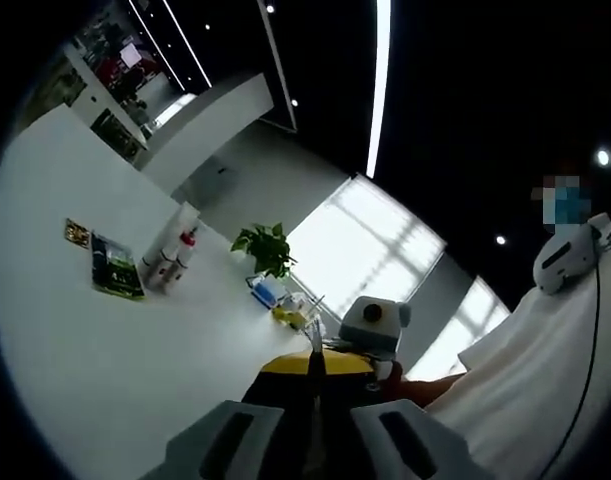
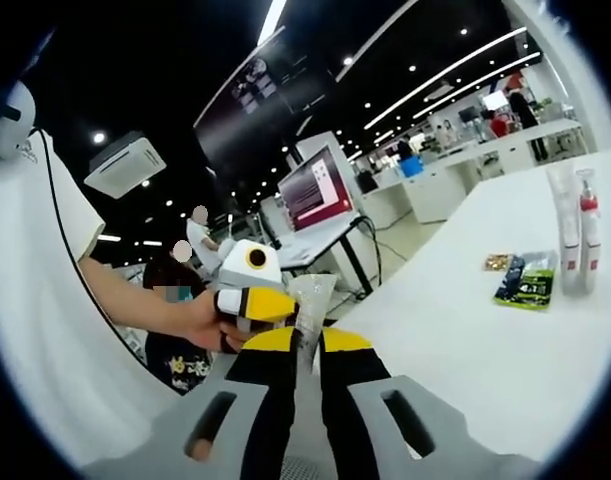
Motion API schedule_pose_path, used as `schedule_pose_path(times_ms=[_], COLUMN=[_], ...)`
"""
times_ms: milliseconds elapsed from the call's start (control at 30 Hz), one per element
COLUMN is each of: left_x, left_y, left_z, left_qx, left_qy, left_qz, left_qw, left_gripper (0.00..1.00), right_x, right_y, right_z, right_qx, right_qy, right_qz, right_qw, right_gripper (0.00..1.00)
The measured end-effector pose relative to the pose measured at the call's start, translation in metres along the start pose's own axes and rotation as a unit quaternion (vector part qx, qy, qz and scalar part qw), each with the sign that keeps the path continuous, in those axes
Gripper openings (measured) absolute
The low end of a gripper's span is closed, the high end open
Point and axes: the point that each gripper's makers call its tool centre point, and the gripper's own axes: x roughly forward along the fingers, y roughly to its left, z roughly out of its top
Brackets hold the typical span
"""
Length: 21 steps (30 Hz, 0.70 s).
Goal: Arrange the skincare products in the storage area until every visible bottle or jar stands upright without overlapping.
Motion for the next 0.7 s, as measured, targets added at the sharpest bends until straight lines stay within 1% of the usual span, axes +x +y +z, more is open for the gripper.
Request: schedule_pose_path(times_ms=[133, 233, 300, 700], left_x=[0.004, 0.004, 0.005, 0.004], left_y=[-0.004, -0.003, -0.004, -0.003], left_z=[-0.006, -0.009, -0.009, -0.014], left_qx=[0.008, 0.004, 0.001, -0.001], left_qy=[0.015, 0.025, 0.024, 0.033], left_qz=[-0.014, -0.014, -0.015, -0.009], left_qw=[0.9998, 0.9996, 0.9996, 0.9994], left_gripper=[0.00, 0.01, 0.01, 0.04], right_x=[0.000, -0.001, -0.001, -0.004], right_y=[0.004, 0.006, 0.007, 0.005], right_z=[0.001, -0.001, 0.000, 0.003], right_qx=[0.007, 0.017, 0.005, 0.020], right_qy=[-0.003, 0.004, 0.001, -0.007], right_qz=[0.013, 0.023, 0.018, 0.017], right_qw=[0.9999, 0.9996, 0.9998, 0.9996], right_gripper=[0.08, 0.03, 0.02, 0.00])
